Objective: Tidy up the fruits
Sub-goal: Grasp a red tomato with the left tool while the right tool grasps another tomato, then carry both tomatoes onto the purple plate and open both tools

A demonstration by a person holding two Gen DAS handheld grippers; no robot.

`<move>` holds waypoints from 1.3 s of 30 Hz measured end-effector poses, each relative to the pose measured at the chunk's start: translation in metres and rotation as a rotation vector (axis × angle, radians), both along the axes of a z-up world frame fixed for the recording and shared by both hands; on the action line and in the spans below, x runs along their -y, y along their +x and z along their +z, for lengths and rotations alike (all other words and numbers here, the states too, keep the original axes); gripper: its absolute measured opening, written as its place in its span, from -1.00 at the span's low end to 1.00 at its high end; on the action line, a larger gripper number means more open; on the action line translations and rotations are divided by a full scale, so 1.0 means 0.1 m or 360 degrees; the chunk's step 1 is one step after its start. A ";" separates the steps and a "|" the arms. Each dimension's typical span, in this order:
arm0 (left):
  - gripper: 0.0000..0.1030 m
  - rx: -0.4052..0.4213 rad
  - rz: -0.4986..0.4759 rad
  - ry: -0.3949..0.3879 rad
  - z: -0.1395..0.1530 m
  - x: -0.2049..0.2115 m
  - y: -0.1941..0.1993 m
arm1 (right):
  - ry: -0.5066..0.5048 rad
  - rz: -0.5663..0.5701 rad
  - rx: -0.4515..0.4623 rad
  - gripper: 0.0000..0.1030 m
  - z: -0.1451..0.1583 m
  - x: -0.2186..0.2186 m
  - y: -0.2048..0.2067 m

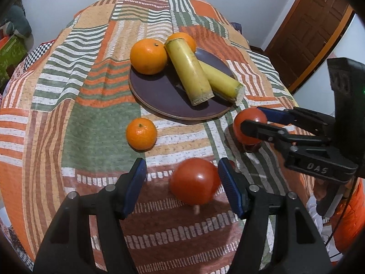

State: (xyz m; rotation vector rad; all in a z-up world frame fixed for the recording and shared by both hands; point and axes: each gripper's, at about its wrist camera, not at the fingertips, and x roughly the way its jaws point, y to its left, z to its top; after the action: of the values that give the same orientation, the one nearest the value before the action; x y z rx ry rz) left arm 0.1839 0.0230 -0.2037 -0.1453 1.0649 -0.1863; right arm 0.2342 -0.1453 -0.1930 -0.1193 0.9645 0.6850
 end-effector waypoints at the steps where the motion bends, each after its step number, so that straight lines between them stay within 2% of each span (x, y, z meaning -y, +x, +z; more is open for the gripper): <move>1: 0.26 0.0004 -0.0006 0.0007 0.01 0.01 0.00 | 0.0009 -0.0007 0.0009 -0.16 0.03 0.03 -0.01; 9: 0.26 -0.0053 -0.0049 -0.0023 -0.13 0.09 0.03 | 0.0044 -0.0061 0.0050 -0.16 0.15 0.25 -0.06; 11: 0.18 -0.0061 -0.0070 -0.0032 -0.17 0.12 0.03 | 0.0050 -0.0074 0.0052 -0.16 0.16 0.28 -0.05; 15: -0.01 -0.0044 -0.0076 0.0048 -0.20 0.17 0.03 | 0.0064 -0.0099 0.0050 -0.16 0.17 0.33 -0.04; 19: -0.02 -0.0035 -0.0089 0.0052 -0.18 0.16 0.03 | 0.0079 -0.0104 0.0059 -0.16 0.20 0.34 -0.03; 27: -0.02 0.0064 -0.0053 0.0061 0.04 0.07 0.13 | 0.0102 -0.0112 0.0114 -0.16 0.30 0.33 0.06; 32: -0.02 0.0147 -0.0021 0.0076 0.22 0.02 0.31 | 0.0116 -0.0132 0.0165 -0.16 0.38 0.33 0.19; 39: -0.02 0.0200 0.0014 0.0103 0.28 -0.04 0.61 | 0.0117 -0.0150 0.0222 -0.16 0.43 0.27 0.42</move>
State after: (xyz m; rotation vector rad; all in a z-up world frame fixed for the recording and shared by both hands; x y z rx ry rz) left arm 0.2452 0.0269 -0.1754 -0.0790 0.9437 -0.1507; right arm 0.2759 -0.1719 -0.1498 -0.0559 0.8050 0.6162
